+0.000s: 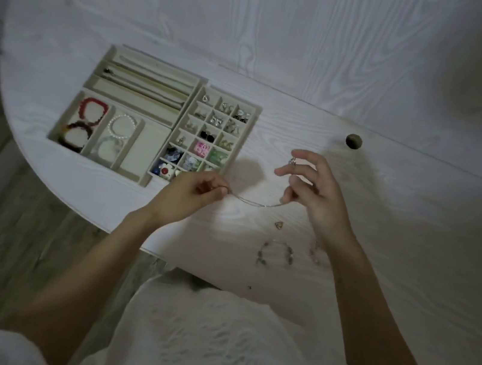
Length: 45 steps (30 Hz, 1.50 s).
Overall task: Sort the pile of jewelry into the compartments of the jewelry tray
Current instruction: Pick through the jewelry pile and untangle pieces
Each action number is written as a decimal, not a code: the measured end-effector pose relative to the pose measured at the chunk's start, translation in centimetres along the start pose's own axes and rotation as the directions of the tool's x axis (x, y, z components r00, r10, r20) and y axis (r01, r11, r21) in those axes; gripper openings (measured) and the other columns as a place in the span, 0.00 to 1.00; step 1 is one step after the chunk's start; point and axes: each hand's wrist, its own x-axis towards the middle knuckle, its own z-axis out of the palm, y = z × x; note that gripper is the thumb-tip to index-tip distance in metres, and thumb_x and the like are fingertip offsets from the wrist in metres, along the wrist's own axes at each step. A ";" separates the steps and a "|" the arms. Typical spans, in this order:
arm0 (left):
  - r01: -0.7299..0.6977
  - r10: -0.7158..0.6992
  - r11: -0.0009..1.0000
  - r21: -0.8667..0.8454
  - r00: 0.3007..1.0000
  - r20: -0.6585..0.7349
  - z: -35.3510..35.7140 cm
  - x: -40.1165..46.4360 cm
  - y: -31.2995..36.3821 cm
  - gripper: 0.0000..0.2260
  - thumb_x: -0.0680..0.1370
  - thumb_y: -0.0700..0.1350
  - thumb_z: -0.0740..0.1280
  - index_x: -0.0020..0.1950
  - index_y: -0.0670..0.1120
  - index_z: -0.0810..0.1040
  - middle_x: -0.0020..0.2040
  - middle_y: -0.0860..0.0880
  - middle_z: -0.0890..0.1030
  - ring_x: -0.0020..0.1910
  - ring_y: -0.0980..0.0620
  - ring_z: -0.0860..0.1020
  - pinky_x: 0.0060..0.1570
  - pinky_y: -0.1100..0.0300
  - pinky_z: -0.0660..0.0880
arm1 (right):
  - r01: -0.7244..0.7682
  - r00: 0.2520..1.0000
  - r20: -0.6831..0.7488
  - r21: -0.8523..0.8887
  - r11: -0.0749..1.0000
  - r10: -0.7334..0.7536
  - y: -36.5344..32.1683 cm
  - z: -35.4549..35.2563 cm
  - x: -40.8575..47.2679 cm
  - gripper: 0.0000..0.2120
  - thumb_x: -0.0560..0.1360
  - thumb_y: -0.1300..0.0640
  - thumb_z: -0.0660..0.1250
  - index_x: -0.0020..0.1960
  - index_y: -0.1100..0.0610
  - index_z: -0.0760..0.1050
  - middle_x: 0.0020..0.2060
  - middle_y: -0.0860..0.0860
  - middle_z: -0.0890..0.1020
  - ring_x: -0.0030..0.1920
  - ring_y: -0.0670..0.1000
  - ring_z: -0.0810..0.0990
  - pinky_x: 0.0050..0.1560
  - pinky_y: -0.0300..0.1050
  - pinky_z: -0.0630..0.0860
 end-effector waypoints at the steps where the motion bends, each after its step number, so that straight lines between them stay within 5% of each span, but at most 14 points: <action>1: 0.004 -0.005 1.000 -0.027 0.999 -0.033 -0.8 -0.2 -0.2 0.06 0.78 0.43 0.66 0.44 0.53 0.80 0.40 0.52 0.81 0.43 0.46 0.79 0.47 0.56 0.74 | 0.020 0.999 0.029 -0.028 0.999 -0.019 -0.5 0.9 0.5 0.15 0.78 0.70 0.57 0.60 0.55 0.70 0.49 0.52 0.82 0.35 0.52 0.79 0.42 0.43 0.77; 6: 0.006 -0.044 0.984 -0.177 0.977 -0.208 -5.4 -1.0 -1.2 0.08 0.79 0.37 0.63 0.40 0.45 0.76 0.34 0.53 0.76 0.35 0.54 0.74 0.39 0.66 0.69 | 0.072 0.997 0.029 -0.207 0.976 -0.067 -0.9 5.0 3.0 0.12 0.79 0.67 0.59 0.56 0.53 0.71 0.52 0.47 0.82 0.52 0.49 0.81 0.53 0.43 0.76; 10: -0.007 -0.068 0.969 -0.248 0.954 -0.291 -10.6 -1.5 -3.3 0.10 0.80 0.36 0.60 0.38 0.41 0.72 0.35 0.47 0.71 0.36 0.57 0.70 0.38 0.67 0.65 | 0.095 0.973 -0.123 -0.558 0.824 -0.195 0.1 8.8 5.8 0.05 0.76 0.58 0.67 0.51 0.51 0.72 0.45 0.44 0.83 0.48 0.42 0.81 0.46 0.29 0.73; 12: -0.014 -0.052 0.971 -0.240 0.963 -0.264 -13.3 -1.8 -4.7 0.09 0.79 0.38 0.63 0.39 0.43 0.75 0.35 0.48 0.73 0.36 0.58 0.70 0.38 0.67 0.65 | 0.065 0.952 -0.238 -0.461 0.885 -0.194 0.3 11.2 7.2 0.05 0.75 0.55 0.69 0.49 0.53 0.75 0.44 0.48 0.83 0.47 0.43 0.82 0.48 0.32 0.75; 15: -0.061 0.042 0.988 -0.142 0.990 -0.134 -16.4 -1.4 -6.8 0.05 0.77 0.43 0.67 0.42 0.49 0.80 0.38 0.57 0.79 0.35 0.62 0.72 0.37 0.69 0.65 | 0.029 0.917 -0.399 0.053 0.998 -0.006 -0.5 15.4 10.1 0.01 0.76 0.59 0.66 0.47 0.53 0.75 0.44 0.55 0.83 0.48 0.54 0.83 0.50 0.45 0.78; 18: -0.094 0.084 0.994 -0.064 0.986 -0.142 -18.8 -0.6 -8.6 0.08 0.76 0.54 0.66 0.46 0.53 0.82 0.40 0.54 0.81 0.37 0.55 0.75 0.37 0.62 0.69 | -0.030 0.956 -0.280 0.209 0.977 0.089 -2.5 20.2 13.7 0.05 0.79 0.64 0.61 0.47 0.57 0.73 0.41 0.54 0.80 0.38 0.51 0.82 0.41 0.42 0.78; 21: -0.056 0.021 0.993 -0.106 0.951 -0.308 -20.9 0.5 -9.7 0.13 0.78 0.56 0.62 0.53 0.50 0.81 0.32 0.54 0.76 0.31 0.57 0.72 0.32 0.64 0.68 | -0.002 0.993 0.114 -0.106 0.994 0.014 -4.4 24.8 16.1 0.07 0.80 0.65 0.56 0.48 0.57 0.72 0.38 0.52 0.77 0.27 0.43 0.73 0.27 0.33 0.69; 24: -0.120 0.044 0.972 -0.201 0.938 -0.344 -22.8 2.0 -9.7 0.14 0.78 0.53 0.63 0.60 0.49 0.78 0.31 0.54 0.72 0.29 0.59 0.68 0.30 0.67 0.65 | 0.191 0.934 0.356 -0.500 0.845 -0.001 -4.3 27.9 17.7 0.05 0.80 0.62 0.57 0.50 0.55 0.71 0.36 0.48 0.78 0.29 0.40 0.74 0.31 0.29 0.67; 28: -0.139 0.051 0.953 -0.271 0.949 -0.310 -24.8 3.8 -10.3 0.10 0.78 0.50 0.65 0.53 0.44 0.80 0.40 0.38 0.80 0.37 0.41 0.76 0.37 0.55 0.71 | 0.191 0.935 0.354 -0.568 0.801 0.028 -3.6 29.6 19.5 0.03 0.80 0.60 0.58 0.50 0.53 0.67 0.37 0.45 0.79 0.34 0.42 0.76 0.36 0.37 0.70; 31: -0.096 0.002 0.936 -0.338 0.964 -0.266 -25.5 4.7 -10.8 0.12 0.76 0.54 0.64 0.48 0.46 0.79 0.40 0.39 0.81 0.37 0.50 0.76 0.38 0.59 0.71 | 0.251 0.915 0.402 -0.621 0.742 0.027 -3.3 30.2 20.2 0.05 0.80 0.59 0.59 0.50 0.51 0.64 0.37 0.44 0.79 0.35 0.43 0.78 0.36 0.38 0.72; 35: -0.050 -0.021 0.968 -0.246 0.960 -0.279 -26.8 6.0 -11.7 0.07 0.80 0.46 0.64 0.41 0.54 0.75 0.28 0.55 0.73 0.27 0.61 0.68 0.29 0.67 0.64 | 0.170 0.932 0.345 -0.687 0.707 0.112 -2.7 30.4 20.7 0.05 0.79 0.56 0.61 0.53 0.52 0.65 0.35 0.43 0.78 0.32 0.40 0.75 0.32 0.30 0.67; 37: -0.046 -0.017 0.981 -0.191 0.950 -0.312 -27.5 6.4 -12.1 0.07 0.79 0.45 0.64 0.42 0.54 0.73 0.32 0.53 0.73 0.28 0.60 0.69 0.30 0.69 0.64 | 0.097 0.943 0.293 -0.693 0.715 0.156 -2.9 29.7 21.0 0.05 0.79 0.56 0.62 0.54 0.53 0.70 0.35 0.45 0.79 0.31 0.40 0.74 0.33 0.30 0.67; 41: 0.039 -0.150 0.927 -0.374 0.951 -0.271 -27.8 7.4 -13.3 0.01 0.80 0.44 0.63 0.50 0.49 0.74 0.43 0.52 0.78 0.37 0.64 0.77 0.33 0.72 0.71 | 0.069 0.964 0.213 -0.776 0.628 0.158 -3.3 28.1 22.0 0.07 0.78 0.54 0.63 0.46 0.55 0.78 0.33 0.46 0.80 0.33 0.44 0.76 0.37 0.37 0.70; 45: 0.024 -0.092 0.983 -0.184 0.923 -0.372 -28.8 8.2 -15.3 0.04 0.80 0.45 0.63 0.46 0.50 0.74 0.39 0.60 0.76 0.37 0.68 0.73 0.38 0.73 0.66 | 0.030 0.966 0.181 -0.787 0.616 0.184 -2.7 26.4 22.6 0.06 0.78 0.54 0.63 0.45 0.52 0.77 0.31 0.41 0.76 0.31 0.40 0.73 0.34 0.29 0.66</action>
